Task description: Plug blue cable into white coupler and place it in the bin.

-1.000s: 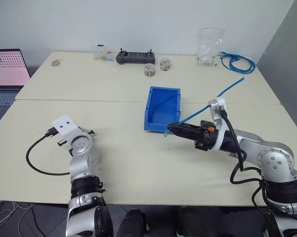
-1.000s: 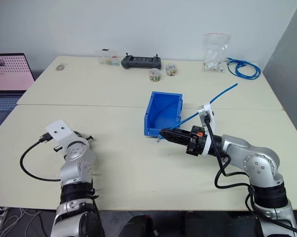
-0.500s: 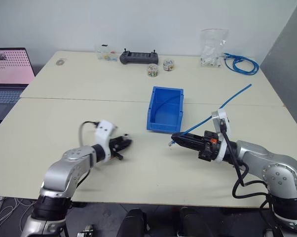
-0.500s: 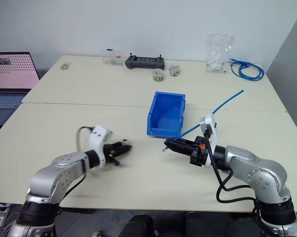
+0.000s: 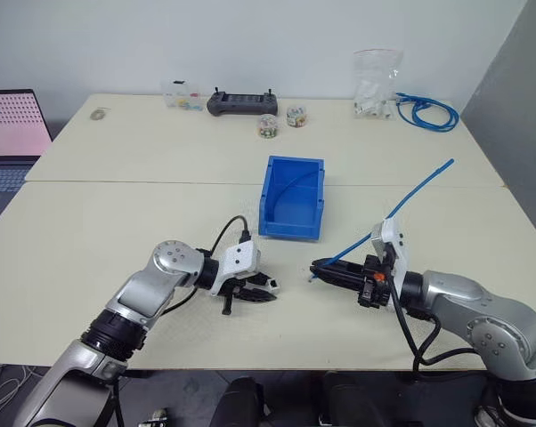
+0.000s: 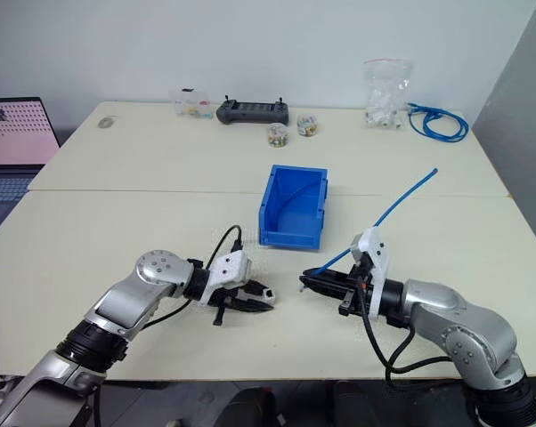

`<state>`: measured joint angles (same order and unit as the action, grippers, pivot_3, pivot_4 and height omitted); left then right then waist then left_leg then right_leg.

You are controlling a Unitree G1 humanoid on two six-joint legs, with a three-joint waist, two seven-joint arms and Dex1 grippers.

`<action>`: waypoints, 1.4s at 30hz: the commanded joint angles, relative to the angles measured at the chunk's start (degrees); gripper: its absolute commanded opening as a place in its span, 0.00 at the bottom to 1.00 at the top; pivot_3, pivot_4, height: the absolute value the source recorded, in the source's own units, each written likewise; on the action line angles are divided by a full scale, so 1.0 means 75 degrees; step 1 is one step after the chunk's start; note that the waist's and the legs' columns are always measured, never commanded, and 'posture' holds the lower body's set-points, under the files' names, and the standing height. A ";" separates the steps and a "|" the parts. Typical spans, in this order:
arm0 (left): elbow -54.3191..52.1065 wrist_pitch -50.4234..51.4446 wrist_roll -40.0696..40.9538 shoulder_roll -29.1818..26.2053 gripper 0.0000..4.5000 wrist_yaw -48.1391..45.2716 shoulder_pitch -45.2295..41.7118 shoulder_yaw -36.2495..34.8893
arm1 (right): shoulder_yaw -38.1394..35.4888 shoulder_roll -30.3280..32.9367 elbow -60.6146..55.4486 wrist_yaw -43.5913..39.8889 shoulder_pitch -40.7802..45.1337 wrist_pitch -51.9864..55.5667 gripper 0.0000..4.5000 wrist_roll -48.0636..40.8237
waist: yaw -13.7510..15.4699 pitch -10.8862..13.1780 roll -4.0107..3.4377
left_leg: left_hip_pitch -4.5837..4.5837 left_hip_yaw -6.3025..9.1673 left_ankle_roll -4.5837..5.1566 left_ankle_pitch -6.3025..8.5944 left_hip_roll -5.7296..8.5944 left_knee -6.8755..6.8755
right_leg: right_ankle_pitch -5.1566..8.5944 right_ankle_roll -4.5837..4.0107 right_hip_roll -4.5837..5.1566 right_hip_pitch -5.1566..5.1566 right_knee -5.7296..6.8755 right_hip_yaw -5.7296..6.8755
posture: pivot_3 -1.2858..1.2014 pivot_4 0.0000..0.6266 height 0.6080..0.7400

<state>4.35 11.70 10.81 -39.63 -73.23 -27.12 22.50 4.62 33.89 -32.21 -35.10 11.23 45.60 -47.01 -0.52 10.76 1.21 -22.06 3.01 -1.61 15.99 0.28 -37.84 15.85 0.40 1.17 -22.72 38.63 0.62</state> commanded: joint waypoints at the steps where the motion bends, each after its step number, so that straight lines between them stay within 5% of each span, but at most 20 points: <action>1: 0.0141 -0.0372 -0.0351 0.0073 0.21 -0.0305 0.0003 0.0275 | 0.0435 0.0013 0.0008 -0.0403 0.0139 -0.0747 0.02 0.0822 | 0.0001 0.0000 0.0000 | 0.0000 0.0001 0.0000 0.0000 0.0000 0.0000 | 0.0000 0.0000 0.0000 0.0000 0.0000 0.0001 | 0.52 0.24 1.00; 18: 0.0205 -0.0232 -0.0496 0.0275 0.21 -0.0626 -0.0115 0.0166 | 0.2328 -0.1160 0.2145 -0.2028 0.1483 -0.2728 0.02 0.3094 | -0.0011 0.0000 0.0000 | 0.0009 0.0004 0.0001 -0.0001 0.0003 -0.0013 | -0.0001 -0.0001 -0.0002 0.0006 0.0018 0.0001 | 0.52 0.24 1.00; 42: 0.0306 -0.0407 -0.0574 0.0201 0.21 -0.0572 -0.0044 0.0079 | 0.1894 -0.1467 0.2619 -0.2592 0.1352 -0.2476 0.02 0.3112 | -0.0009 -0.0001 0.0000 | 0.0020 0.0005 0.0000 -0.0001 0.0003 -0.0016 | -0.0018 -0.0032 -0.0001 0.0008 0.0037 0.0000 | 0.52 0.24 1.00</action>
<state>6.35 8.87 8.15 -37.74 -77.15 -28.23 22.54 21.10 22.77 -10.81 -53.92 21.20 26.23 -21.64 -0.59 10.75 1.20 -21.91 3.05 -1.60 15.98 0.30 -37.96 15.69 0.14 1.16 -22.66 38.92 0.62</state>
